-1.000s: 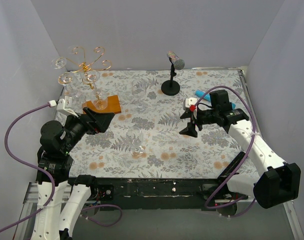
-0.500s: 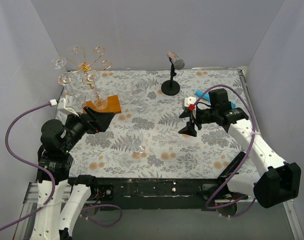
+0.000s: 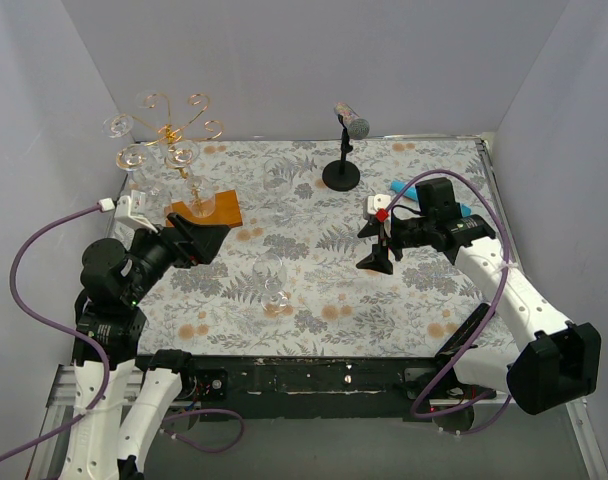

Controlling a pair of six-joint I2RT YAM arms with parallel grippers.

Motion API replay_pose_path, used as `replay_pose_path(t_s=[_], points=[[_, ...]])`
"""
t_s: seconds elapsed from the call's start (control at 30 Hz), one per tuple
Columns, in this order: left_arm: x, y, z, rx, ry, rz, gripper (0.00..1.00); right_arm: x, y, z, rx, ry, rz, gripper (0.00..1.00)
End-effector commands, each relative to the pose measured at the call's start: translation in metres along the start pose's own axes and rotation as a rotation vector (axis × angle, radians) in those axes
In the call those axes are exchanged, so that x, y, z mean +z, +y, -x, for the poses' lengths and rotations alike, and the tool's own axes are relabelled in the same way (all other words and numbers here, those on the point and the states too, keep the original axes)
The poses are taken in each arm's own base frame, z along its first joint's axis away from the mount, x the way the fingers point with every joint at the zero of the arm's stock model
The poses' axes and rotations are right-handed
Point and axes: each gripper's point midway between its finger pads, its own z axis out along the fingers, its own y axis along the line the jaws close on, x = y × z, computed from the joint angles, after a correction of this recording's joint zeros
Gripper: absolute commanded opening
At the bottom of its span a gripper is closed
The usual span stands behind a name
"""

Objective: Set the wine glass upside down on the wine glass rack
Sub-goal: Pick up the wine glass at the center of the board.

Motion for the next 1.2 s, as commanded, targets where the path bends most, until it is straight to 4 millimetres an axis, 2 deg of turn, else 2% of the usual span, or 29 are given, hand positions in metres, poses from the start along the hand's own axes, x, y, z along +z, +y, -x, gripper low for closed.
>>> replay_pose_path(t_s=[0.0, 0.2, 0.57, 0.63, 0.83, 1.0, 1.17], points=[[-0.006, -0.011, 0.011, 0.03, -0.018, -0.019, 0.98, -0.002, -0.004, 0.02, -0.033, -0.039, 0.001, 0.81], [-0.006, -0.028, 0.027, 0.042, -0.035, -0.06, 0.98, -0.001, -0.004, 0.024, -0.033, -0.054, 0.005, 0.81], [-0.001, -0.08, 0.088, 0.103, -0.108, -0.167, 0.98, -0.006, -0.003, 0.021, -0.051, -0.057, -0.028, 0.81], [0.007, -0.079, 0.101, 0.111, -0.12, -0.139, 0.98, -0.01, -0.006, 0.018, -0.042, -0.061, -0.042, 0.81], [0.029, -0.093, 0.15, 0.142, -0.175, -0.107, 0.98, -0.028, -0.015, 0.017, -0.004, -0.132, -0.075, 0.81], [0.057, -0.086, 0.166, 0.134, -0.168, -0.064, 0.98, -0.033, -0.011, 0.011, -0.002, -0.157, -0.089, 0.81], [0.067, -0.083, 0.157, 0.111, -0.127, -0.08, 0.98, -0.032, -0.009, 0.004, 0.006, -0.164, -0.09, 0.81]])
